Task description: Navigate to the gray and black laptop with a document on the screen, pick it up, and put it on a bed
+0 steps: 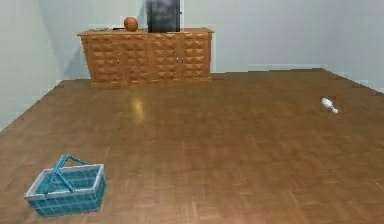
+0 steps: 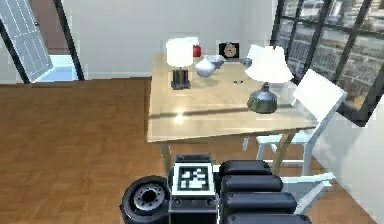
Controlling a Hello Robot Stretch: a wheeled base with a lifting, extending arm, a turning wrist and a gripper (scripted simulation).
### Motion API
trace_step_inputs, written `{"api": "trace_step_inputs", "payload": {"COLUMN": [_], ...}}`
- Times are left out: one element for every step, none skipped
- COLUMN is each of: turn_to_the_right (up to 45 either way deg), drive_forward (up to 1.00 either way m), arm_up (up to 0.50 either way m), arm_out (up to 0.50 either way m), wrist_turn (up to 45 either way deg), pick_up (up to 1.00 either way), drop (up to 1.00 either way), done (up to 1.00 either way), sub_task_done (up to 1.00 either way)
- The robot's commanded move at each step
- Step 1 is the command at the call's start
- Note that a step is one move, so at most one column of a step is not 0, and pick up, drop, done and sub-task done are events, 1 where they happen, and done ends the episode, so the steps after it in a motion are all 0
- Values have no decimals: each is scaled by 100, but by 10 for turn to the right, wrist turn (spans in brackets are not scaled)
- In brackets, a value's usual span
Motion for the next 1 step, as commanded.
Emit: {"api": "trace_step_inputs", "payload": {"turn_to_the_right": [390], "drive_forward": [0], "arm_up": [0], "arm_out": [0], "wrist_turn": [0], "pick_up": [0], "drop": [0], "done": [0], "sub_task_done": [0]}}
